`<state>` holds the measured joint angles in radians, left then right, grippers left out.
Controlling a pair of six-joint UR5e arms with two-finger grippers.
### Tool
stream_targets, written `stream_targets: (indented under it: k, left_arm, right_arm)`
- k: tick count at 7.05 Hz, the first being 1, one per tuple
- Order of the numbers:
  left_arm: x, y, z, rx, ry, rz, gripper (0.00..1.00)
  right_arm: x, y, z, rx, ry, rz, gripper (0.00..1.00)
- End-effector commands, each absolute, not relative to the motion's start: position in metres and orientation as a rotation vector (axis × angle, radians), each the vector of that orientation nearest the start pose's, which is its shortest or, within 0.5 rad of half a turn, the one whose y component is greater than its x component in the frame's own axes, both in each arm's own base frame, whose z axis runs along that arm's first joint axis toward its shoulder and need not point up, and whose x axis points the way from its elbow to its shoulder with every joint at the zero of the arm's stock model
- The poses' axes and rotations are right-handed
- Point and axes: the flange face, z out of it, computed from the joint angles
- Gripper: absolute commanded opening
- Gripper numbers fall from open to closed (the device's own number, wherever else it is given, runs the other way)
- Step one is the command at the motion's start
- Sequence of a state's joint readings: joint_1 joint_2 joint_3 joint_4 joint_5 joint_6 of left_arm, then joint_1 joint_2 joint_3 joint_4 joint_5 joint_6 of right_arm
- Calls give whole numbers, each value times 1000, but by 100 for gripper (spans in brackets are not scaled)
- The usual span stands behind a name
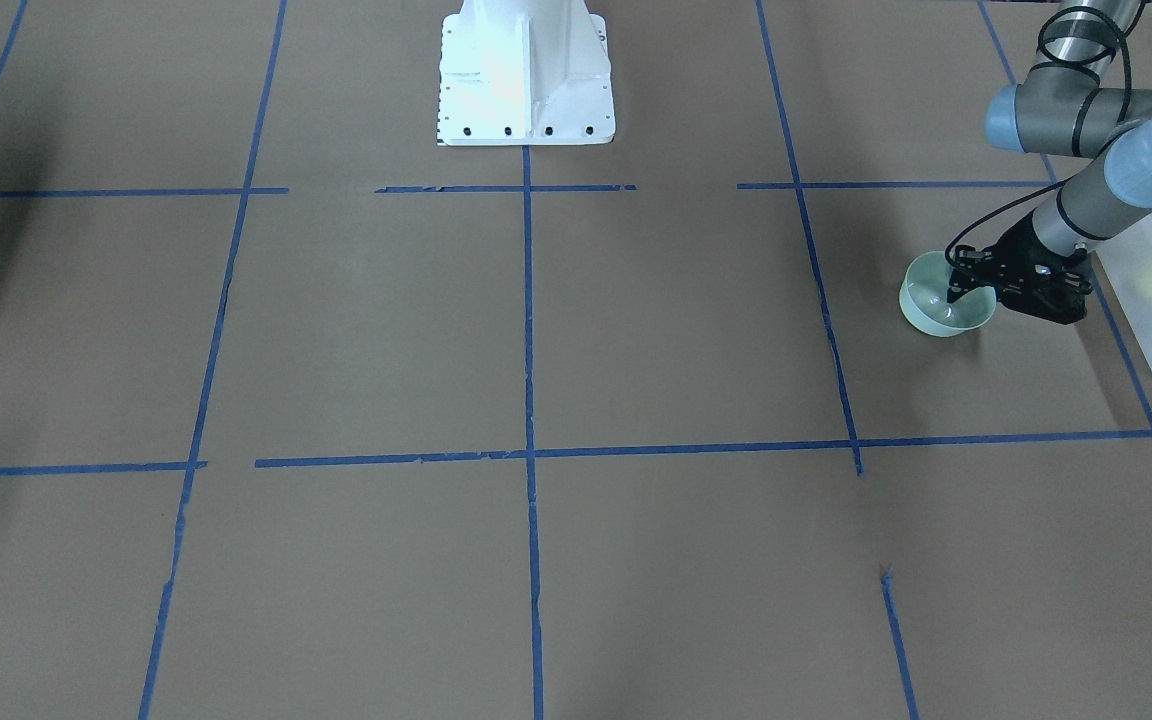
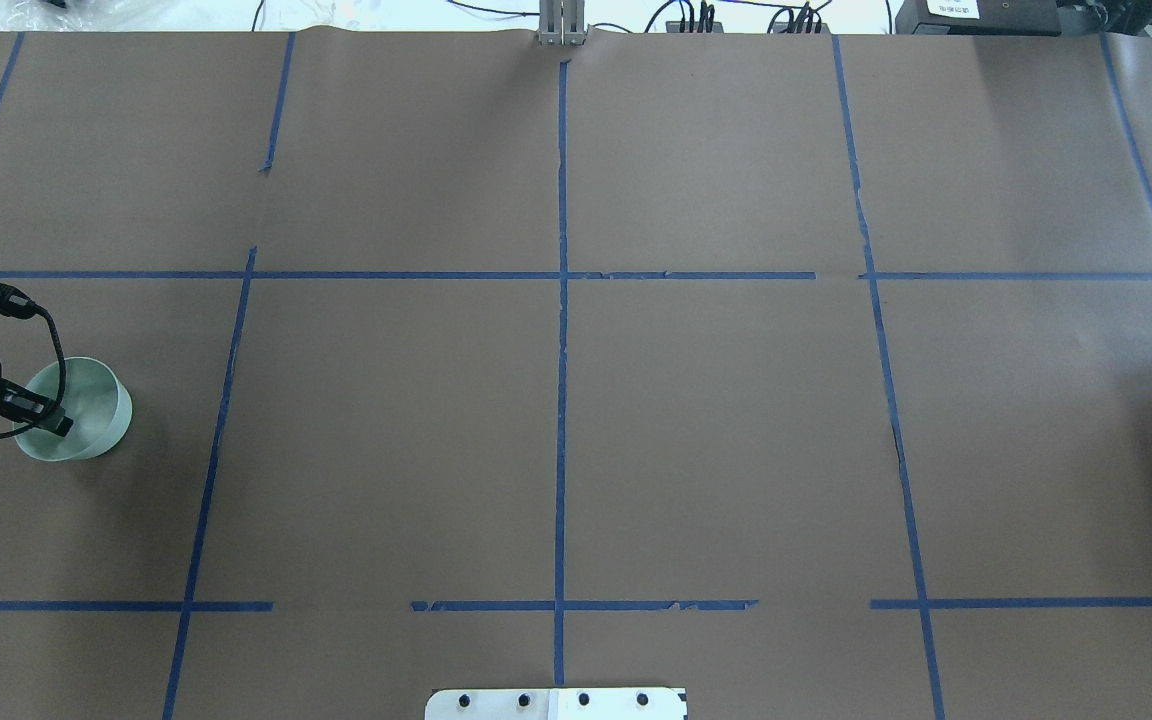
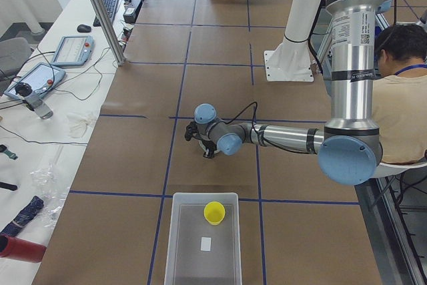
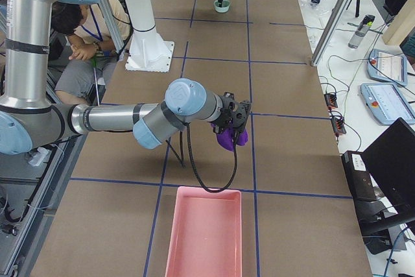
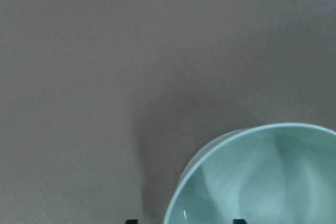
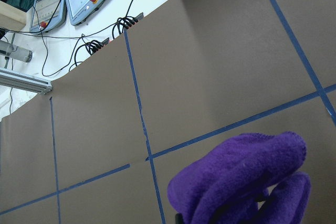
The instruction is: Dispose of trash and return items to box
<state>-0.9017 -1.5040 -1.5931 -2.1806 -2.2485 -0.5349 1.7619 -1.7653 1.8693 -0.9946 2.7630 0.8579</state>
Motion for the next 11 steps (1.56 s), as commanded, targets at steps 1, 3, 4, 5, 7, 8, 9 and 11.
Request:
stream_targets:
  k: [1,3,4,5,7,8,9,11]
  left_arm:
    - [250,-425,621,73,855,316,0]
    - [247,-428,576,139,901,334,0]
    - [230,-434,559,180,915,313,0]
    - [197,-450,547,226,927,264,0]
    - [128,-464,535,308,960,236,0]
    - [111,-464,549,326,938,250,0]
    - [91,-468,551,361,922,248,0]
    - [-15,-470,598,417,787,284,0]
  right_arm:
    - [130,-385,521,217,-1268,500,0]
    - [150,-367,610,299,-1195,382,0]
    - [154,-362,647,311,-1166,341,0]
    - [156,-358,673,323,-1114,311,0]
    - [157,-347,742,323,-938,201,0]
    - [156,-345,761,305,-905,180,0]
    - [155,-342,772,294,-881,164,0]
    - [158,-333,802,269,-779,118,0]
